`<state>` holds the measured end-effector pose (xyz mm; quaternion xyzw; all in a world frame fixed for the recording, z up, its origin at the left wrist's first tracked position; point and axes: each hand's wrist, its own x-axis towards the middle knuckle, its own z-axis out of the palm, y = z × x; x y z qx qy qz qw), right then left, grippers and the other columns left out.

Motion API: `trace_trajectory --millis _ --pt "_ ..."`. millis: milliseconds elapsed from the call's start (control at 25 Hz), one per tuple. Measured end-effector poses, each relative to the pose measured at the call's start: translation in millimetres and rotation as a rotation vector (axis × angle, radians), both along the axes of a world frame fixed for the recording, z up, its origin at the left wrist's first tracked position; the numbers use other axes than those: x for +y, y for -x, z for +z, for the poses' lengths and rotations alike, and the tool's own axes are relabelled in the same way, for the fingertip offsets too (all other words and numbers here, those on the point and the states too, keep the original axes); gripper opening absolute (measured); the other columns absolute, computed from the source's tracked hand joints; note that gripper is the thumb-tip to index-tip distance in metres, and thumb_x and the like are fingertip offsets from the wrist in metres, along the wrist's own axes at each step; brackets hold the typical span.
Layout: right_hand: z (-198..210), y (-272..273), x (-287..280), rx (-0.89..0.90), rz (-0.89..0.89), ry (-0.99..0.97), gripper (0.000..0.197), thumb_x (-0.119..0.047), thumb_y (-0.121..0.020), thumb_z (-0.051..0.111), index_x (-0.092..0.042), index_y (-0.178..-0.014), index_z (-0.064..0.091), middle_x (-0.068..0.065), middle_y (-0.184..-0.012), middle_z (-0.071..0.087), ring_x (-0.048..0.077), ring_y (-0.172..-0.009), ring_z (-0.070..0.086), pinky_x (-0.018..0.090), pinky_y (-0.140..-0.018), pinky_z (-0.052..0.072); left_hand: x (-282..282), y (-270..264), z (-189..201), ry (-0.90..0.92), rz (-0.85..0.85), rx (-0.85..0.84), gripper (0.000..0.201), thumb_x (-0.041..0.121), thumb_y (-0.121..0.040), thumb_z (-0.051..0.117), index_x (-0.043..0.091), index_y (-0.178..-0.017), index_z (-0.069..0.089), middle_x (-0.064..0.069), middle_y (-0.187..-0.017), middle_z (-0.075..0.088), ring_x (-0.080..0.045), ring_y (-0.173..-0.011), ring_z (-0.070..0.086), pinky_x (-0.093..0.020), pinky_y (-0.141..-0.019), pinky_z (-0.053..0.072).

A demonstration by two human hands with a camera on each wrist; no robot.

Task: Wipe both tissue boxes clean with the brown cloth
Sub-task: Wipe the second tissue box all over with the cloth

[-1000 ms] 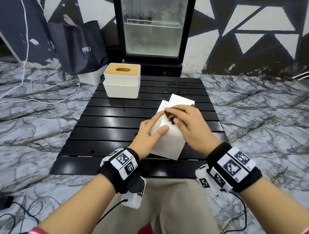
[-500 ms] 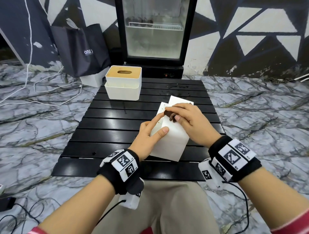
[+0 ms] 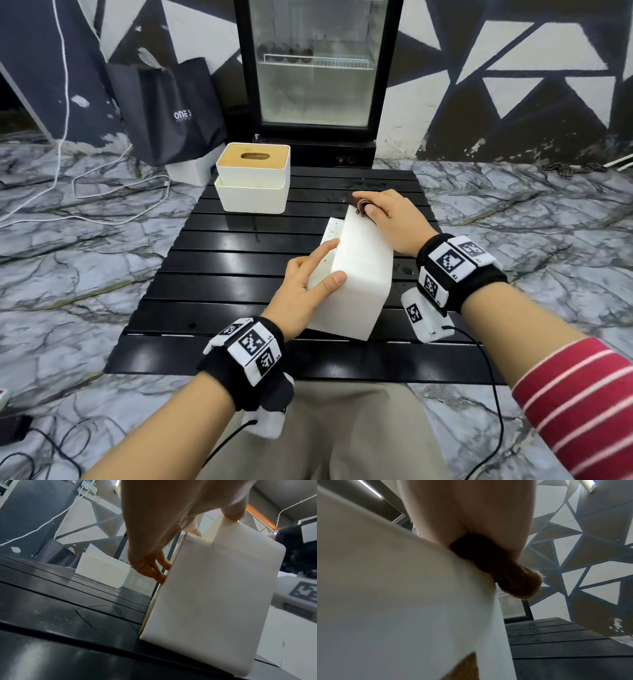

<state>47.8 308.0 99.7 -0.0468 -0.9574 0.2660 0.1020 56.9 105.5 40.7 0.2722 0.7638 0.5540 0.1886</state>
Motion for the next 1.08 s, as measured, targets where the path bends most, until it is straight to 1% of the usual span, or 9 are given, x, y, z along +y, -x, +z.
trace_trajectory --millis 160,280,360,480,600,680,800,960,1080 --pt "8.7 -2.8 5.2 -0.042 -0.017 0.097 0.034 -0.017 -0.098 0.033 -0.016 -0.128 0.050 0.005 -0.129 0.054 0.019 -0.120 0.046 0.021 -0.093 0.031 -13.1 13.4 -7.1 0.024 -0.015 0.010 0.051 0.074 -0.067 0.044 0.075 -0.117 0.033 0.015 -0.134 0.040 0.002 -0.122 0.038 -0.035 -0.113 0.023" --pt "5.6 -21.0 11.4 -0.074 -0.016 0.212 0.034 -0.016 -0.098 0.034 -0.011 -0.126 0.052 0.003 -0.129 0.054 0.008 -0.109 0.045 0.009 -0.082 0.028 -32.9 23.9 -10.7 -0.120 -0.052 -0.020 0.070 0.077 -0.069 0.049 0.046 -0.131 0.042 0.018 -0.139 0.045 0.005 -0.129 0.039 -0.020 -0.111 0.027" --pt "-1.7 -33.7 14.9 -0.080 -0.061 0.275 0.032 -0.017 -0.098 0.036 -0.011 -0.124 0.054 0.004 -0.128 0.055 0.008 -0.106 0.047 0.014 -0.088 0.032 -42.4 28.0 -6.5 -0.183 0.026 -0.070 0.072 0.080 -0.069 0.044 0.043 -0.130 0.040 0.022 -0.135 0.047 0.014 -0.121 0.044 -0.004 -0.098 0.030" --pt "-6.1 -40.5 12.2 0.058 -0.140 0.389 0.030 -0.015 -0.097 0.037 -0.012 -0.121 0.056 0.002 -0.121 0.058 0.012 -0.106 0.050 0.021 -0.092 0.036 -49.0 32.2 -5.3 -0.173 0.376 0.004 0.036 0.055 -0.095 0.028 0.041 -0.123 0.045 0.004 -0.130 0.053 -0.007 -0.121 0.049 -0.020 -0.102 0.030" --pt "-1.3 -35.0 -2.4 0.126 -0.099 0.390 0.030 -0.016 -0.097 0.038 -0.016 -0.122 0.055 -0.004 -0.116 0.057 0.009 -0.107 0.049 0.014 -0.087 0.033 -50.3 19.9 3.1 -0.097 0.516 0.190 0.031 0.042 -0.095 0.043 0.025 -0.119 0.053 -0.004 -0.124 0.052 0.008 -0.104 0.051 -0.006 -0.093 0.035" --pt "-1.5 -29.6 -10.1 0.118 -0.053 0.357 0.030 -0.017 -0.096 0.039 -0.019 -0.122 0.054 -0.002 -0.120 0.057 0.012 -0.110 0.049 0.019 -0.092 0.035 -46.1 6.5 7.9 -0.005 0.405 0.222 0.064 0.061 -0.076 0.055 0.024 -0.127 0.048 0.004 -0.119 0.044 0.005 -0.100 0.048 -0.008 -0.090 0.035" --pt "-1.4 -31.6 -11.1 0.095 -0.039 0.363 0.028 -0.018 -0.096 0.040 -0.022 -0.118 0.056 -0.004 -0.115 0.059 0.012 -0.108 0.052 0.018 -0.087 0.038 -43.8 -0.1 12.1 0.130 0.288 0.240 0.098 0.075 -0.052 0.055 0.037 -0.139 0.031 0.011 -0.124 0.033 -0.011 -0.117 0.041 -0.030 -0.103 0.035" --pt "7.2 -59.2 -3.2 0.059 -0.014 0.385 0.026 -0.016 -0.096 0.041 -0.023 -0.114 0.059 -0.012 -0.100 0.061 0.000 -0.087 0.056 0.004 -0.069 0.040 -53.8 23.0 23.4 0.059 0.253 0.142 0.091 0.066 -0.049 0.063 0.039 -0.131 0.035 0.005 -0.125 0.041 -0.012 -0.104 0.053 -0.029 -0.092 0.044" --pt "10.9 -87.9 -6.9 -0.040 0.097 0.361 0.025 -0.016 -0.095 0.043 -0.026 -0.110 0.060 -0.020 -0.097 0.061 -0.011 -0.083 0.055 0.000 -0.071 0.038 -54.7 37.6 33.0 0.165 0.373 0.248 0.064 0.047 -0.075 0.069 0.028 -0.131 0.045 -0.003 -0.127 0.048 -0.017 -0.103 0.054 -0.036 -0.095 0.046"
